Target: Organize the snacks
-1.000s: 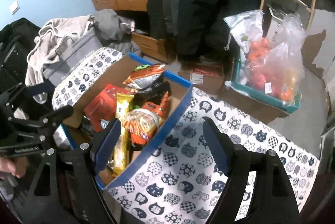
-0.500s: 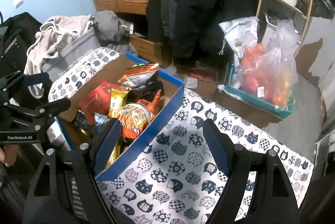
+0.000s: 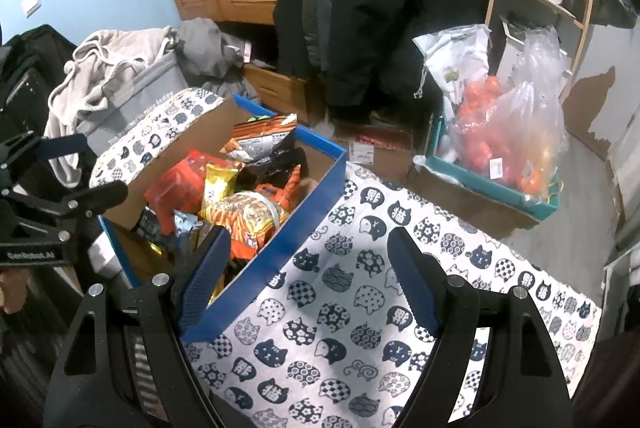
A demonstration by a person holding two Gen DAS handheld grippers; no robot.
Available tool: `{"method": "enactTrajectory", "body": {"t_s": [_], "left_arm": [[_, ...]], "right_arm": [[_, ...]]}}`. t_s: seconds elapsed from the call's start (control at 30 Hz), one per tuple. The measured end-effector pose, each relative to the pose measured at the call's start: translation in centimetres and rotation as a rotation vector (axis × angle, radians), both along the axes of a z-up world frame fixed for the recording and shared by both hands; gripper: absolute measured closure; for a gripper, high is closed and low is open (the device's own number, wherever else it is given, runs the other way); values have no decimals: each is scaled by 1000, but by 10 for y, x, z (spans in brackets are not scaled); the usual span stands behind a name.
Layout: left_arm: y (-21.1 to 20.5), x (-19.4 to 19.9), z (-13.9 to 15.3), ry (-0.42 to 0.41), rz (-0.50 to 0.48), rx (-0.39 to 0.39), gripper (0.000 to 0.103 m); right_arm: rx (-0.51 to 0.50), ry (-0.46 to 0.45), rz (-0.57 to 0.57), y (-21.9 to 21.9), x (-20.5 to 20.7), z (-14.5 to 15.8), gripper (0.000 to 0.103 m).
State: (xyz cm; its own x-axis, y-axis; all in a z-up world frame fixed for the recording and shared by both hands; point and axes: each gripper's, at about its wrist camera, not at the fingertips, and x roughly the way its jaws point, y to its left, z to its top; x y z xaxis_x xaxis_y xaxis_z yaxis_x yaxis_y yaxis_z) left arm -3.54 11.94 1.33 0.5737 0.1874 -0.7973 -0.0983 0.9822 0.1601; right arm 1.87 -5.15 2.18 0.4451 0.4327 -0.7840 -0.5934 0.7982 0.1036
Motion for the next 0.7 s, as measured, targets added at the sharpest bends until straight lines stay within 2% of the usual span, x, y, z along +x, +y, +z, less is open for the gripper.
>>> {"method": "enactTrajectory", "body": {"t_s": [0.4,0.7], "left_arm": [[-3,-5,6,-25,-11,-5,11],[0,-4,4,-5,4,-33,11]], "right_arm": [[-4,1,-3,0,1,1,23],[-4,7,-1,1,1,-1,23]]}}
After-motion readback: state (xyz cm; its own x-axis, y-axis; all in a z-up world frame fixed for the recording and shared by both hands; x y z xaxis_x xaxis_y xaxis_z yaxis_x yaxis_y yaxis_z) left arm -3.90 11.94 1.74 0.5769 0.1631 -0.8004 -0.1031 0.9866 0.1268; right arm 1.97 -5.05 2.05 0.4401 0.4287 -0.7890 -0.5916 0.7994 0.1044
